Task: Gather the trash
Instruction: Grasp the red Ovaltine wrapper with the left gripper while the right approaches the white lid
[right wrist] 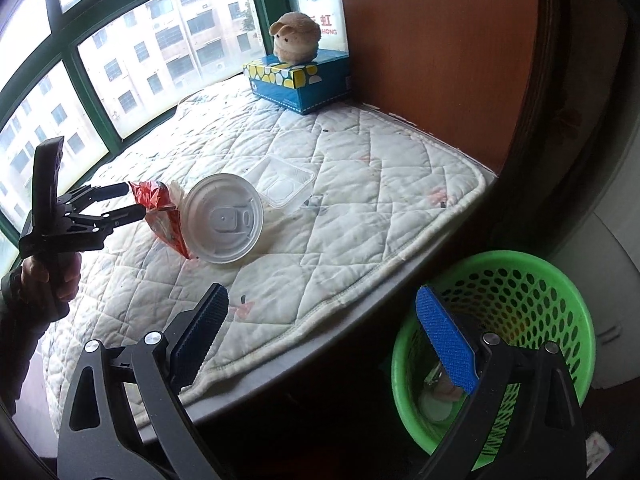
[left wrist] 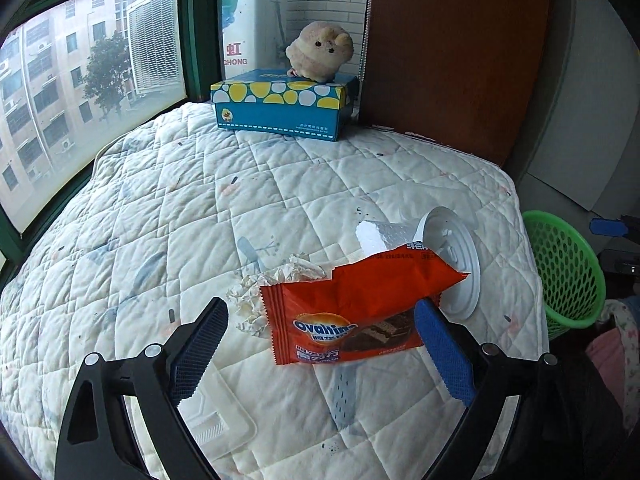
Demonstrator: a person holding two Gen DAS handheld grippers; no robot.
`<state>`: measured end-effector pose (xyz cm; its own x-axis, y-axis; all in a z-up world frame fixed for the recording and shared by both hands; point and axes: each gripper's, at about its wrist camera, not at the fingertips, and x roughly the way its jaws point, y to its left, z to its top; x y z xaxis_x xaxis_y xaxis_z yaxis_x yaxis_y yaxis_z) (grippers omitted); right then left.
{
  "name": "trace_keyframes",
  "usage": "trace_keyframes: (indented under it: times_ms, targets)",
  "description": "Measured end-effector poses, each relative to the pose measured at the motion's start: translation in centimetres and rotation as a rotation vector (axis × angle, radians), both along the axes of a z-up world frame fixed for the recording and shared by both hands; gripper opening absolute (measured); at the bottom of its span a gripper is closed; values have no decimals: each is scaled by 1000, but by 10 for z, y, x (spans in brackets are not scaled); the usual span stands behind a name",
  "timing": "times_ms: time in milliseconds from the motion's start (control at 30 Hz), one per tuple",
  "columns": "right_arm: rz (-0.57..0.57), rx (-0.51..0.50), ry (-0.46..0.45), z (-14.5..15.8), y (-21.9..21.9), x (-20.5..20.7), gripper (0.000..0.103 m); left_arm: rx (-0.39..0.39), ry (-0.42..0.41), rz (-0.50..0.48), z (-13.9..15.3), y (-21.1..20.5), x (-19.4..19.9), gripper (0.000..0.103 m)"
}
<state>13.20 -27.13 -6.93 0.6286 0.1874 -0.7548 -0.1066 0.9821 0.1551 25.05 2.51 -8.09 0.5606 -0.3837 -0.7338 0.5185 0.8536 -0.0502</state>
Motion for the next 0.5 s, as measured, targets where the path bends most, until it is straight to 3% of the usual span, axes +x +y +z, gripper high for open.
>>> trace_keyframes:
  times_ms: [67, 167, 333, 500]
  targets:
    - [4, 2, 10, -3, 4, 4, 94, -8, -5, -29, -1, 0, 1, 89]
    - [9, -2, 23, -8, 9, 11, 94, -21, -5, -68, -3, -1, 1, 74]
    - [22, 3, 43, -13, 15, 21, 94, -48, -7, -101, -6, 1, -4, 58]
    - [50, 5, 56, -18, 28, 33, 94, -63, -10, -77, -4, 8, -10, 30]
